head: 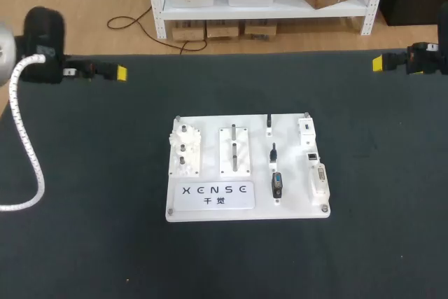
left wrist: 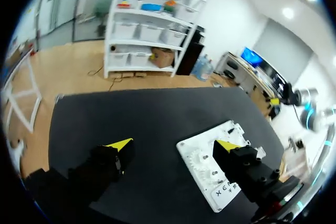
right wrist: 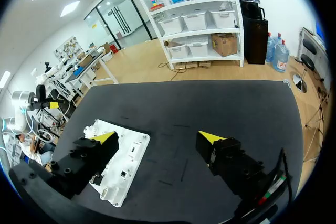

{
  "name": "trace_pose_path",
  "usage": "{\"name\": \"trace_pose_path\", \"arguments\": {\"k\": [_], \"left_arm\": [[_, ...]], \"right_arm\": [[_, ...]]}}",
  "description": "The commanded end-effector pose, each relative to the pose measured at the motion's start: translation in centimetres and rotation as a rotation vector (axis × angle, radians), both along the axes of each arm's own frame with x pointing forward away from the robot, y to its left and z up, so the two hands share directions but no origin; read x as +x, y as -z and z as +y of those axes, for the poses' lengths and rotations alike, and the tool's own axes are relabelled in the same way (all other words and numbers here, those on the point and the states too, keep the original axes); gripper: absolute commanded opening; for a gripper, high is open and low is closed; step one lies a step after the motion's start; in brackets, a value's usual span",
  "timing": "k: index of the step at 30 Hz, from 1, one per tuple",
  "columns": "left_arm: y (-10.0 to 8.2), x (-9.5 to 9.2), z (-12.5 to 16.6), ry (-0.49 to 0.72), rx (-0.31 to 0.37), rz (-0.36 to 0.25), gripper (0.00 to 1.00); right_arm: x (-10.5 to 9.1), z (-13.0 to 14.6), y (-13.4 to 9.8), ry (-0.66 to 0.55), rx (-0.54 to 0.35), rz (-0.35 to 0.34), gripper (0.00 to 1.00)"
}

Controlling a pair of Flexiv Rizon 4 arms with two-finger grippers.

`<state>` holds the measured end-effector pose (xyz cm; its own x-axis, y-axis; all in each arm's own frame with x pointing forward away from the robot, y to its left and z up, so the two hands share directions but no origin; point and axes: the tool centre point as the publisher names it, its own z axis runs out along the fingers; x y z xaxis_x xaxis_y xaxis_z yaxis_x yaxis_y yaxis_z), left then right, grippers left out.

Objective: Insert the Ethernet cable into its matching sockets.

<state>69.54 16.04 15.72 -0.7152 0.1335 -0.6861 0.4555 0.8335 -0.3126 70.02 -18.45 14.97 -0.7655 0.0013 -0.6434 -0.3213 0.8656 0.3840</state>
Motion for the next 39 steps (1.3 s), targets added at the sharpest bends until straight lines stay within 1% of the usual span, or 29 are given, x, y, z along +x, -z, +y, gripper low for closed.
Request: {"name": "trace_pose_path", "arguments": {"k": [1,4,7,10,12,14,15,19,20,25,27,33,34,39], "left_arm": [[0.2,0.7,-2.2,0.249,0.009,-0.117,1.00],[0.3,0.4,-4.3,0.401,0.022,-0.180,1.00],[0.7,0.0,-6.5,0.531,0.039,-0.222,1.00],[1.2,-0.9,-8.8,0.665,0.036,-0.279,1.00],[1.4,-2.0,-10.4,0.738,0.027,-0.323,1.00],[1.5,-3.0,-11.4,0.790,0.024,-0.366,1.00],[1.6,-3.5,-12.0,0.812,0.035,-0.386,1.00],[1.7,-5.0,-13.3,0.898,0.039,-0.460,1.00],[1.8,-5.4,-13.4,0.916,0.031,-0.474,1.00],[2.4,-7.2,-14.0,0.980,0.030,-0.531,1.00],[2.6,-7.8,-14.3,1.008,0.039,-0.534,1.00],[4.1,-8.7,-14.8,1.008,0.054,-0.509,1.00],[4.4,-8.8,-14.9,1.006,0.062,-0.495,1.00],[5.5,-9.5,-15.2,0.989,0.086,-0.466,1.00]], "right_arm": [[0.0,0.0,0.0,-0.002,0.001,0.001,1.00],[0.0,0.0,0.0,-0.002,0.001,0.001,1.00],[0.0,0.0,0.0,-0.002,0.001,0.001,1.00],[0.0,0.0,0.0,-0.002,0.001,0.001,1.00],[0.0,0.0,0.0,-0.002,0.001,0.001,1.00],[0.0,0.0,0.0,-0.002,0.001,0.001,1.00],[0.0,0.0,0.0,-0.002,0.001,0.001,1.00],[0.0,0.0,0.0,-0.002,0.001,0.001,1.00],[0.0,0.0,0.0,-0.002,0.001,0.001,1.00],[0.0,0.0,0.0,-0.002,0.001,0.001,1.00],[0.0,0.0,0.0,-0.002,0.001,0.001,1.00],[0.0,0.0,0.0,-0.002,0.001,0.001,1.00],[0.0,0.0,0.0,-0.002,0.001,0.001,1.00],[0.0,0.0,0.0,-0.002,0.001,0.001,1.00]]}}
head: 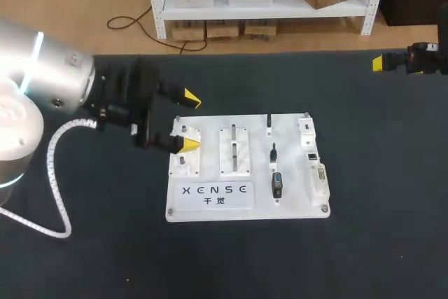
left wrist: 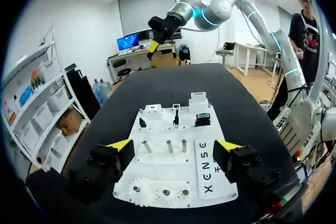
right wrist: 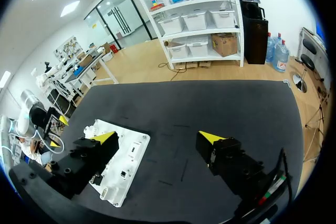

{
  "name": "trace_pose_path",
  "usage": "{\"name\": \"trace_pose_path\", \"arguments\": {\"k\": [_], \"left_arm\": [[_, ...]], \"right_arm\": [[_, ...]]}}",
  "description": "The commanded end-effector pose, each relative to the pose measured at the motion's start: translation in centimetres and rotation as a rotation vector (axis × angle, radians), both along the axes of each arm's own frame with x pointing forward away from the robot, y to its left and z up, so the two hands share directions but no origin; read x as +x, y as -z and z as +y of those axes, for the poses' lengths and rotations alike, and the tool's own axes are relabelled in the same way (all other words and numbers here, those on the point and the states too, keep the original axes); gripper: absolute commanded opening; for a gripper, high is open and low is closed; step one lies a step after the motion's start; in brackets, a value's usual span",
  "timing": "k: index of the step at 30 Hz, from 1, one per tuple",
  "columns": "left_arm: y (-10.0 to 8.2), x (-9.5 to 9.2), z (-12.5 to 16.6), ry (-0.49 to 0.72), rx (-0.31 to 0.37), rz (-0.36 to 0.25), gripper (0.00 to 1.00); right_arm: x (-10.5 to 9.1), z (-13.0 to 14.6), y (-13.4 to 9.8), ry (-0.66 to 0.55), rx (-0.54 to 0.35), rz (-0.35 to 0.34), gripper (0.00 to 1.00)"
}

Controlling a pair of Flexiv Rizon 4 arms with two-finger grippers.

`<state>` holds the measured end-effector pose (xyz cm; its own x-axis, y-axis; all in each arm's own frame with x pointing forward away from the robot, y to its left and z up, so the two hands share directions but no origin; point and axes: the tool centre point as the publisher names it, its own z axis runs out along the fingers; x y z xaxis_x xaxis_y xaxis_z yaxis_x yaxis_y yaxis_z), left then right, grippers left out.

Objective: Insert the Ethernet cable into its matching sockets.

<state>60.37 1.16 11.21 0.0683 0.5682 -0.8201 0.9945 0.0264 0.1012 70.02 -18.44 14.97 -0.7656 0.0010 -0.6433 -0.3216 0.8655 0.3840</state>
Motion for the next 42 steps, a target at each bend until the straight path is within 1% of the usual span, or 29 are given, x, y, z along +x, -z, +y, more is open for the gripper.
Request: {"name": "trace_pose_path", "arguments": {"k": [1,9,13,24,25,27,28,29,30,31,32,34,36,38,42], "left_arm": [[1.1,-0.4,-0.4,-0.023,0.003,0.000,1.00],[2.0,-1.0,-0.4,-0.053,0.036,0.019,1.00],[2.4,-0.7,-0.3,-0.106,0.046,0.060,1.00],[2.4,-0.7,-0.3,-0.106,0.046,0.060,1.00],[2.4,-0.7,-0.3,-0.106,0.046,0.060,1.00],[2.4,-0.7,-0.3,-0.106,0.046,0.060,1.00],[2.4,-0.7,-0.3,-0.106,0.046,0.060,1.00],[2.4,-0.7,-0.3,-0.106,0.046,0.060,1.00],[2.4,-0.7,-0.3,-0.106,0.046,0.060,1.00],[2.4,-0.7,-0.3,-0.106,0.046,0.060,1.00],[2.4,-0.7,-0.3,-0.106,0.046,0.060,1.00],[2.4,-0.7,-0.3,-0.106,0.046,0.060,1.00],[2.4,-0.7,-0.3,-0.106,0.046,0.060,1.00],[2.4,-0.7,-0.3,-0.106,0.046,0.060,1.00],[2.4,-0.7,-0.3,-0.106,0.046,0.060,1.00]], "right_arm": [[0.0,0.0,0.0,-0.002,0.001,0.001,1.00],[0.0,0.0,0.0,-0.002,0.001,0.001,1.00],[0.0,0.0,0.0,-0.002,0.001,0.001,1.00],[0.0,0.0,0.0,-0.002,0.001,0.001,1.00],[0.0,0.1,0.1,0.009,-0.036,0.024,1.00],[-0.2,1.6,0.0,0.001,-0.067,0.059,1.00],[-0.3,2.8,-0.2,-0.011,-0.070,0.057,1.00],[-0.4,4.0,-0.2,-0.008,-0.094,0.096,1.00],[-0.6,5.3,-0.2,-0.020,-0.087,0.110,1.00],[-0.8,6.7,-0.4,-0.021,-0.091,0.108,1.00],[-1.2,8.2,-0.5,-0.034,-0.092,0.120,1.00],[-1.9,10.8,-0.4,-0.046,-0.139,0.153,1.00],[-2.6,13.1,-0.2,-0.047,-0.159,0.188,1.00],[-3.6,15.0,0.2,-0.033,-0.181,0.223,1.00],[-5.1,17.5,1.8,-0.004,-0.194,0.289,1.00]]}}
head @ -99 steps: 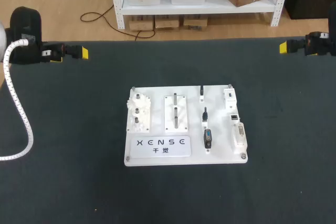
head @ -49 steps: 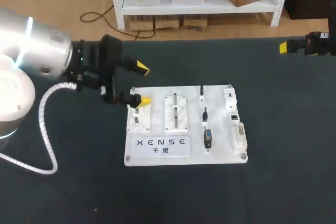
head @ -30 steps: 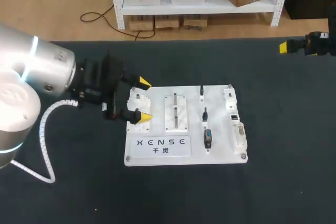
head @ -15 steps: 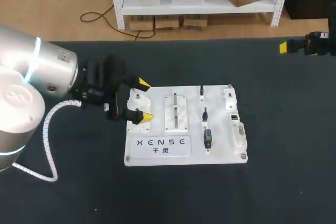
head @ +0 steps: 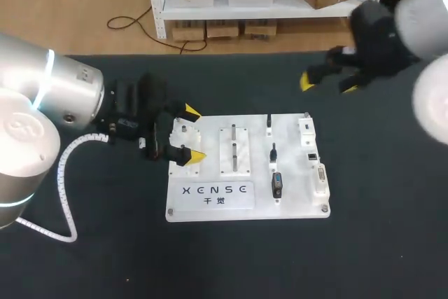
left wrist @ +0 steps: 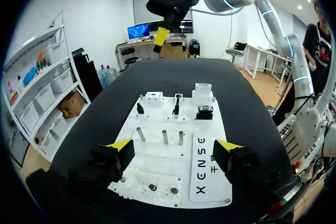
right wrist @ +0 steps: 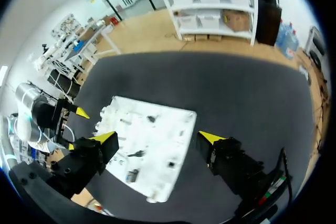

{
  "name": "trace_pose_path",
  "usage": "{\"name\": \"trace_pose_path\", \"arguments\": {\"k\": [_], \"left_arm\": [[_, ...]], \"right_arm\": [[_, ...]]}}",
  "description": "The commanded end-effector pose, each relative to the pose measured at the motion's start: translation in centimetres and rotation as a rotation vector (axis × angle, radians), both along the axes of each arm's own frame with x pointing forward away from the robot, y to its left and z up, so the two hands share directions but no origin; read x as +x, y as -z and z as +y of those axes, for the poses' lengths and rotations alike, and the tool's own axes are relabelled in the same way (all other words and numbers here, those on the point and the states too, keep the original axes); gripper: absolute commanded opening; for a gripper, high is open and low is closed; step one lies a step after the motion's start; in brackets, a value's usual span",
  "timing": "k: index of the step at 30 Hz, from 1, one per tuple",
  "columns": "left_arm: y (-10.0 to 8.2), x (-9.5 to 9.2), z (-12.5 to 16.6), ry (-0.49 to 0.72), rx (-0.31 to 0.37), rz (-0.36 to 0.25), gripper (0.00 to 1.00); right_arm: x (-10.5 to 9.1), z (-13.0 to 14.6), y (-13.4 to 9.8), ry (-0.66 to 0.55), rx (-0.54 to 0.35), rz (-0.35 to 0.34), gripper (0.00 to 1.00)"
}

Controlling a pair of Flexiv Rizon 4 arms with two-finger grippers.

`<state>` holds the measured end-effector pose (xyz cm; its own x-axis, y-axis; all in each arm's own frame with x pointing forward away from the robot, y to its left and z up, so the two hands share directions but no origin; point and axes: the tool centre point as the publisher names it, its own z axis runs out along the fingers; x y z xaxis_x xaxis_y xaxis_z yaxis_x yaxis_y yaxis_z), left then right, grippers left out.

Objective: Insert the Ethernet cable into its matching sockets.

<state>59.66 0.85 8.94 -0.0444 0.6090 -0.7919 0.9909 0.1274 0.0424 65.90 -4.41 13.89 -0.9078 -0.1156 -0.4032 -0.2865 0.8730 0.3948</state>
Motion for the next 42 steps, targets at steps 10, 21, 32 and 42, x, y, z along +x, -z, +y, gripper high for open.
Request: {"name": "trace_pose_path", "arguments": {"k": [10,21,32,42], "left_arm": [[0.1,0.0,0.0,-0.001,-0.003,-0.003,1.00],[0.1,0.0,0.0,-0.001,-0.003,-0.003,1.00],[0.1,0.0,0.0,-0.001,-0.003,-0.003,1.00],[0.1,0.0,0.0,-0.001,-0.003,-0.003,1.00]], "right_arm": [[-3.4,6.1,5.1,0.053,-0.241,0.137,1.00],[-4.7,6.3,8.6,0.033,-0.322,0.233,1.00],[-5.0,6.6,10.1,0.038,-0.338,0.272,1.00],[-5.0,6.9,11.1,0.038,-0.373,0.291,0.47]]}}
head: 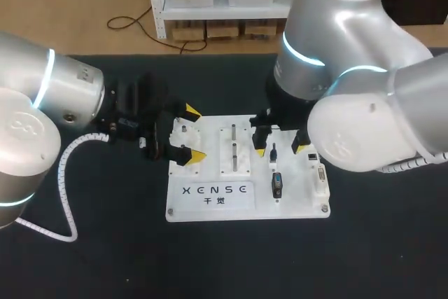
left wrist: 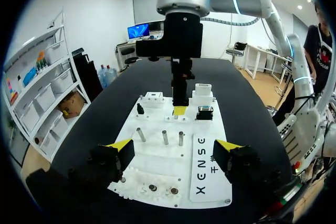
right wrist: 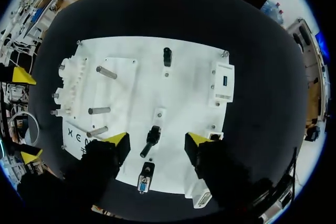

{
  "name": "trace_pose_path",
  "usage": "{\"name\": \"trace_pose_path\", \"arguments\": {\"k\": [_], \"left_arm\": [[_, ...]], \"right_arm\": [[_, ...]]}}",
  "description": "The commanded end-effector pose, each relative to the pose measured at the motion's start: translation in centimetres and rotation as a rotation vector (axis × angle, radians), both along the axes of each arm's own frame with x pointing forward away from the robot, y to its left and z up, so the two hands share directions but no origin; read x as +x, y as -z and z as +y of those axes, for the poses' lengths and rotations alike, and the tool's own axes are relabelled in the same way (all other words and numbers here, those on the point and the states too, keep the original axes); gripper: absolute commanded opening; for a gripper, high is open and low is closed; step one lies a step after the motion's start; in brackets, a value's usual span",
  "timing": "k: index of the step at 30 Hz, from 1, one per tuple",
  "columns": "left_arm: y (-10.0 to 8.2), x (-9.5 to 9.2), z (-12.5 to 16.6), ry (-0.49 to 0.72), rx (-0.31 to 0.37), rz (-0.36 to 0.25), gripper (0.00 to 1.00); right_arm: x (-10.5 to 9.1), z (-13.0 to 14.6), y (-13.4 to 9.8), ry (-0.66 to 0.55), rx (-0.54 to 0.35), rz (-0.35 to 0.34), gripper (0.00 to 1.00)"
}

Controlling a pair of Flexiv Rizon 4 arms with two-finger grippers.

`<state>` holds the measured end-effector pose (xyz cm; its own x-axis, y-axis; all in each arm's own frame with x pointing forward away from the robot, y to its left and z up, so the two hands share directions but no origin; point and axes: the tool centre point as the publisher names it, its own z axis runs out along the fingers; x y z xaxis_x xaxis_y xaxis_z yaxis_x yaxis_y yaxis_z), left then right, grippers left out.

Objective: Insert the Ethernet cable into its matching sockets.

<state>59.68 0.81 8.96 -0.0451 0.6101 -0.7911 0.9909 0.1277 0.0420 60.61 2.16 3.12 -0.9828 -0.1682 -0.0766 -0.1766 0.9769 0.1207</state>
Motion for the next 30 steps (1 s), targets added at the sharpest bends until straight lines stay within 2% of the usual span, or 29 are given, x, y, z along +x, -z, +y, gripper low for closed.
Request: {"name": "trace_pose_path", "arguments": {"k": [1,11,14,18,22,30], "left_arm": [[0.1,0.0,0.1,0.000,-0.004,-0.003,1.00],[0.1,0.0,0.1,0.000,-0.004,-0.003,1.00],[0.1,0.0,0.1,0.000,-0.004,-0.003,1.00],[0.1,0.0,0.1,0.000,-0.004,-0.003,1.00],[0.1,0.0,0.1,0.000,-0.004,-0.003,1.00],[0.1,0.0,0.1,0.000,-0.004,-0.003,1.00]], "right_arm": [[0.3,0.4,0.4,-0.001,-0.012,0.008,0.47],[0.5,0.7,1.0,-0.013,-0.020,0.014,0.45],[0.6,0.8,1.1,-0.017,-0.024,0.014,0.41],[0.7,0.8,1.1,-0.017,-0.034,0.014,0.29],[0.7,0.6,1.1,-0.017,-0.042,0.015,0.00],[0.6,0.7,0.1,-0.025,-0.042,0.015,0.00]]}}
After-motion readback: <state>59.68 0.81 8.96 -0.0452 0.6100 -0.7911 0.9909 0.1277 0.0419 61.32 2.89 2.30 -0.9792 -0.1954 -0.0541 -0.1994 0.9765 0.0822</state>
